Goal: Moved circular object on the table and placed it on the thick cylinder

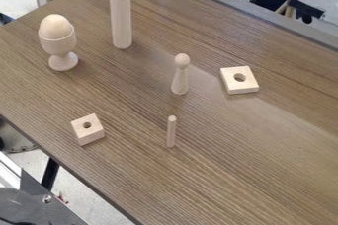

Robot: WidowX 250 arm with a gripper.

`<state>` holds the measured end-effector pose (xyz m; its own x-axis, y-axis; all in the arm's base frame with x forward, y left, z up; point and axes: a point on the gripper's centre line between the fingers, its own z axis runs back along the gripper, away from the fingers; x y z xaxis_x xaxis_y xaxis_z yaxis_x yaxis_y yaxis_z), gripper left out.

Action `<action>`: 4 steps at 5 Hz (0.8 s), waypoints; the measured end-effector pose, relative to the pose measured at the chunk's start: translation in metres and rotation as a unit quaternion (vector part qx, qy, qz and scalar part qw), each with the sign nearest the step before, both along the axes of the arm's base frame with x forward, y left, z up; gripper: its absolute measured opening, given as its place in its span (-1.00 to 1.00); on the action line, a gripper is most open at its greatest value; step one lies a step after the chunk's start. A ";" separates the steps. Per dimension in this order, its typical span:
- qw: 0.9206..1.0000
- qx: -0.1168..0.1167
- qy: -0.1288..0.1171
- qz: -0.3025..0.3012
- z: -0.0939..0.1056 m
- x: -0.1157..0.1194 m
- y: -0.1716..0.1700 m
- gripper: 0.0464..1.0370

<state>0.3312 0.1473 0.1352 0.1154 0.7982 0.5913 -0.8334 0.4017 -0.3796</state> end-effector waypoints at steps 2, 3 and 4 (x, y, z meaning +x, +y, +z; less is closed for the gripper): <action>1.000 -0.007 0.006 0.007 -0.001 -0.001 0.002 0.37; 1.000 -0.010 0.012 0.009 -0.002 -0.002 0.002 0.37; 1.000 -0.009 0.015 0.004 -0.002 -0.002 0.001 0.37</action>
